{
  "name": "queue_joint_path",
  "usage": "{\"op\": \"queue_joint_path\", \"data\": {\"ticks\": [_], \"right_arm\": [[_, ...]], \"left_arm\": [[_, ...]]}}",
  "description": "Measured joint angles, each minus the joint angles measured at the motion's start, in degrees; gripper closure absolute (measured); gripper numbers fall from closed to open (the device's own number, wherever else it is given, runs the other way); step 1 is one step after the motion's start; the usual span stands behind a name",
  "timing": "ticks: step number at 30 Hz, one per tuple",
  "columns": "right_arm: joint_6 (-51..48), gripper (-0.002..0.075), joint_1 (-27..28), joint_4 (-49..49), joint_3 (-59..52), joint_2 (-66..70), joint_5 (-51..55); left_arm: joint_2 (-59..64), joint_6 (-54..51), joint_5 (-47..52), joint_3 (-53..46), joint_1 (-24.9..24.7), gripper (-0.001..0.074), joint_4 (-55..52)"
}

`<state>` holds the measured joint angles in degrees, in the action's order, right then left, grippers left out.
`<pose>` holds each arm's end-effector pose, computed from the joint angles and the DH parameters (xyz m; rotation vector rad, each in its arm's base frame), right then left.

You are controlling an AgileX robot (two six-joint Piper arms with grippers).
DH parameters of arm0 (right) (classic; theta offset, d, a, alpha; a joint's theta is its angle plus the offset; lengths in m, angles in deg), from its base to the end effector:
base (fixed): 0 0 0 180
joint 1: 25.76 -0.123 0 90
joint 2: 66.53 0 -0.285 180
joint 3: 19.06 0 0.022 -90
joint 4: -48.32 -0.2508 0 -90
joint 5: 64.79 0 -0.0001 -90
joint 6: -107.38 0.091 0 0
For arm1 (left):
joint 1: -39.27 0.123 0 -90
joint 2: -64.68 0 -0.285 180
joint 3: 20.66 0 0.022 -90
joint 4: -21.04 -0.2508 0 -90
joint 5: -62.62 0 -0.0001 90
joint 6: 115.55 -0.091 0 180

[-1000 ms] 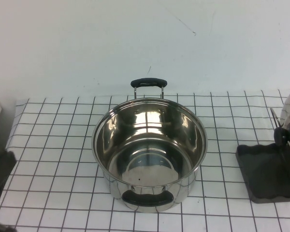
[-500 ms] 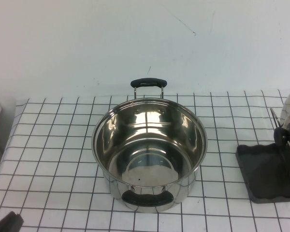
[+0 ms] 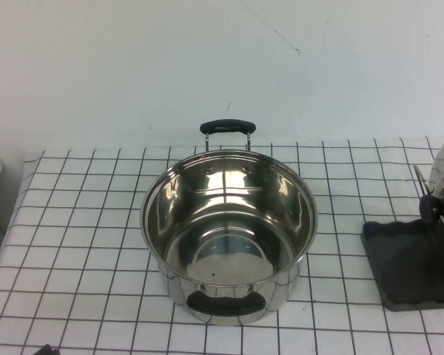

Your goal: Put pot lid on rack

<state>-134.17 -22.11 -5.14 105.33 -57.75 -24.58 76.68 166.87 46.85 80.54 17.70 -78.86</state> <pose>0.0157 0.0464 0.2932 -0.5790 1.4807 0.1701 0.0467 -0.0446 0.1953 0.4852 1.5856 -0.5369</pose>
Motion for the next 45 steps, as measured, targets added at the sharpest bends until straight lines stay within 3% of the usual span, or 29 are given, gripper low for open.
{"op": "queue_joint_path", "data": {"ticks": [12,18,22,26,34,45], "right_arm": [[5.97,0.0727,0.0,9.91,-9.14,0.0,-23.18],[46.68,0.0727,0.0,46.55,-16.96,-0.44,-25.48],[58.5,0.0727,0.0,55.47,-21.87,-1.57,-25.6],[55.82,0.0727,-0.53,54.86,-23.07,-1.67,-23.99],[51.9,0.0727,-7.77,56.49,-23.16,-1.67,-20.26],[52.45,0.0727,-6.58,59.38,-23.06,-1.67,-19.86]], "left_arm": [[0.0,-0.01,-0.18,0.0,0.0,0.0736,-0.11],[0.0,-0.01,-1.21,0.0,0.0,0.0736,-0.11],[0.0,-0.12,-1.74,0.0,0.0,0.0736,-0.21],[0.0,-0.12,-1.74,0.0,0.0,0.0736,-0.21],[0.0,-0.12,-1.97,0.0,0.0,0.0737,-0.21],[0.0,-0.1,-2.11,0.0,0.0,0.0737,-0.21]]}}
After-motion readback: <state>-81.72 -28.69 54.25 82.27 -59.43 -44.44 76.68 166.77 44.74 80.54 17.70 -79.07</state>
